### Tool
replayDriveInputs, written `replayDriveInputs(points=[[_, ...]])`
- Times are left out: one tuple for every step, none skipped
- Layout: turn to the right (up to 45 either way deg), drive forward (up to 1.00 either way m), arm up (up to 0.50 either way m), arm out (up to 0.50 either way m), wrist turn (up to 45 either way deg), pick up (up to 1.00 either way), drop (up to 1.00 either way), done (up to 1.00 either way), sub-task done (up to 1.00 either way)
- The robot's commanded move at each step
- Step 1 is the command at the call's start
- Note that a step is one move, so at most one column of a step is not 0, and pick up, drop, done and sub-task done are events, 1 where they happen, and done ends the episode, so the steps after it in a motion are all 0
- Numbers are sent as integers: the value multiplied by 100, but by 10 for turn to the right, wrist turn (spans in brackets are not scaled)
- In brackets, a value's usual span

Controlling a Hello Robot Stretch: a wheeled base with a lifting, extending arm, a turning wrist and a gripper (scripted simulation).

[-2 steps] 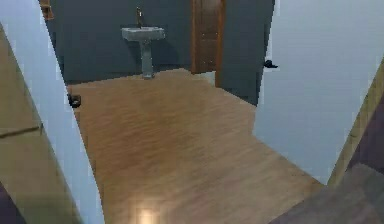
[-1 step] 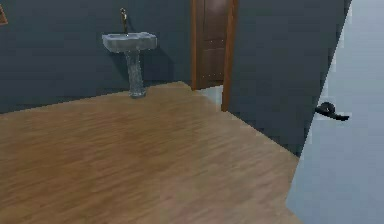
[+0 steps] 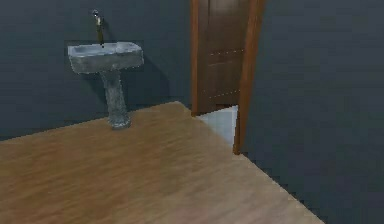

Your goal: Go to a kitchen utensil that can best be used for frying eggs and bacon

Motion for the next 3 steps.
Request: replayDriveInputs(points=[[0, 100, 0, 0, 0, 0, 0, 0, 0], [-30, 0, 0, 0, 0, 0, 0, 0, 0], [0, 60, 0, 0, 0, 0, 0, 0, 0]])
